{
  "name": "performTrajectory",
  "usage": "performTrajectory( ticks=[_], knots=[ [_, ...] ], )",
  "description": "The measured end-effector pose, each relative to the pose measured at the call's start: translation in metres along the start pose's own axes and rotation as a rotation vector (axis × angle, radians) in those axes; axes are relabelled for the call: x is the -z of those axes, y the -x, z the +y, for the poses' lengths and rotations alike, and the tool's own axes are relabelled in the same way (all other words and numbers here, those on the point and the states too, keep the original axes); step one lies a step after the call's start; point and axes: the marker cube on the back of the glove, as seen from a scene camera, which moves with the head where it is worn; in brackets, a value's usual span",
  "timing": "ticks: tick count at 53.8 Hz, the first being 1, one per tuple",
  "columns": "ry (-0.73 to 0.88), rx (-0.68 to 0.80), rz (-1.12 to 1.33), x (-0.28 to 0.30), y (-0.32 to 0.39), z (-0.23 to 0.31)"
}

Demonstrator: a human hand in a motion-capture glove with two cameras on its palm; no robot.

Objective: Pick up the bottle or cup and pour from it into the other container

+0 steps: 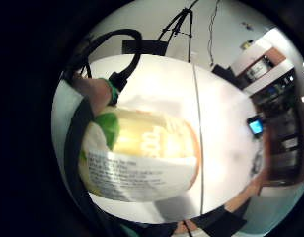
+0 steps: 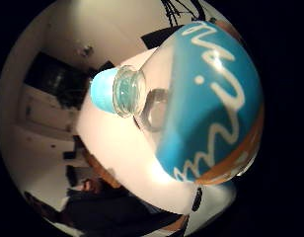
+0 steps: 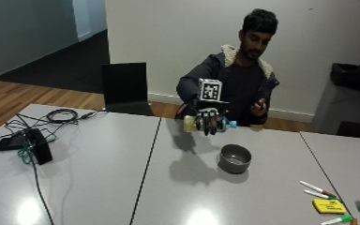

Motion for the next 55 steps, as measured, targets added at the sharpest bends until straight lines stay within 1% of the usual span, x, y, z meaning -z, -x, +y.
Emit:
performTrajectory(
  ticks=[1,3,11,17,20,28,42,48,55],
  knots=[
    [0.045,0.036,0.032,0.001,0.003,0.004],
    [0.074,0.088,0.093,0.001,0.011,0.005],
    [0.032,0.194,0.345,-0.007,0.042,0.003],
    [-0.002,0.295,0.542,-0.012,0.059,-0.015],
    [-0.012,0.338,0.638,-0.016,0.068,-0.014],
    [-0.008,0.389,0.768,-0.026,0.083,-0.006],
    [0.003,0.347,0.755,-0.025,0.075,0.0],
    [-0.008,0.305,0.659,-0.021,0.064,-0.005],
    [-0.027,0.252,0.498,-0.016,0.058,0.007]
  ],
)
